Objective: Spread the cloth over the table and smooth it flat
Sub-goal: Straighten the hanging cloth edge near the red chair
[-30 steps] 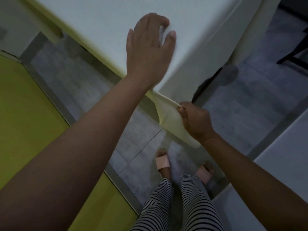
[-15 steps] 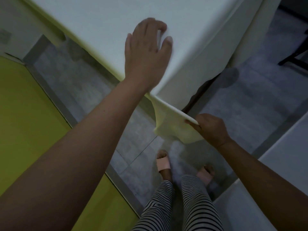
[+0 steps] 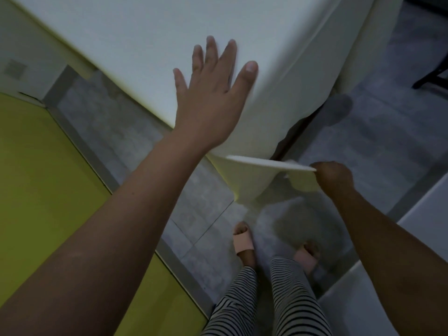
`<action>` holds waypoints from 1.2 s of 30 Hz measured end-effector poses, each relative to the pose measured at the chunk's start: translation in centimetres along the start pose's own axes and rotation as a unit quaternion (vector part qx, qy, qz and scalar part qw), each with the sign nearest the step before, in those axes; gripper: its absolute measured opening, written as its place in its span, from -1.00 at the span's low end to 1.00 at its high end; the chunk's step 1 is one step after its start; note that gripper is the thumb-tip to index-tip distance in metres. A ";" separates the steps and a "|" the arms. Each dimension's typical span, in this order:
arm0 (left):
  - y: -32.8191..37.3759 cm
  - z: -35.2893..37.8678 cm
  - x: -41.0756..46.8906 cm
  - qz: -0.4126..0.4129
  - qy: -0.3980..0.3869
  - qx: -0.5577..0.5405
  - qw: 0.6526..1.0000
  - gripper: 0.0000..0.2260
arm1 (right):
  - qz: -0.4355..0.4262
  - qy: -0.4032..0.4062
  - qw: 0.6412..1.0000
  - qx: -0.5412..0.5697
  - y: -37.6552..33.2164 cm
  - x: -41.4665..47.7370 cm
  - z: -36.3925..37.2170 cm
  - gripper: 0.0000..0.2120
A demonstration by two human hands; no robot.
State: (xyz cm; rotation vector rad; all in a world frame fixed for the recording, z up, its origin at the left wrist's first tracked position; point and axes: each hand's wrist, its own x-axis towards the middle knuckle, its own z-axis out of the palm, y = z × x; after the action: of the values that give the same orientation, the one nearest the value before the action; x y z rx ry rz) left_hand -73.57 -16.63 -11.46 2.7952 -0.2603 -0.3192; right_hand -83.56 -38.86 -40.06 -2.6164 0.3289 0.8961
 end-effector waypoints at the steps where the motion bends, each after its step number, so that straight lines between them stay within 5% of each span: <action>1: 0.0 0.0 0.0 -0.001 0.000 -0.001 1.000 -0.45 | 0.051 -0.012 0.999 0.003 0.3 0.0 -0.6 -0.74; 4: 0.1 0.0 0.1 -0.002 0.003 -0.005 1.000 -0.45 | 0.175 0.042 0.983 0.020 2.3 -0.5 -0.4 -0.70; 7: 0.1 0.0 0.0 -0.009 0.000 -0.015 1.000 -0.46 | 0.252 0.132 0.935 0.214 2.1 -1.8 -0.8 -0.58; 12: 0.1 -1.4 -0.5 -0.019 0.024 -0.157 0.987 -0.54 | 0.232 0.241 0.803 0.493 -7.1 -8.8 -2.8 -0.57; 17: -0.4 -2.9 -2.7 0.043 0.090 -0.180 0.979 -0.55 | 0.194 0.240 0.717 0.625 -17.4 -17.2 -4.9 -0.62; 23: -1.8 -3.1 -3.9 0.070 0.056 -0.105 0.990 -0.54 | 0.135 0.081 0.705 0.691 -24.3 -18.3 -7.4 -0.67; 30: -3.4 -4.5 -3.9 0.075 0.031 -0.106 0.991 -0.57 | 0.175 0.116 0.707 0.675 -23.9 -17.3 -8.8 -0.66; 36: -4.6 -4.7 -3.6 0.076 -0.051 -0.029 0.995 -0.53 | 0.139 0.222 0.751 0.607 -24.6 -18.3 -12.1 -0.48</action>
State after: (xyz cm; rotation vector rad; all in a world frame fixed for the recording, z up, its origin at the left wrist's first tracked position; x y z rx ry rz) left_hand -75.16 -10.19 -7.96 2.6862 -0.4767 -0.4262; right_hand -83.02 -19.43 -13.40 -1.4707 1.0260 -0.0304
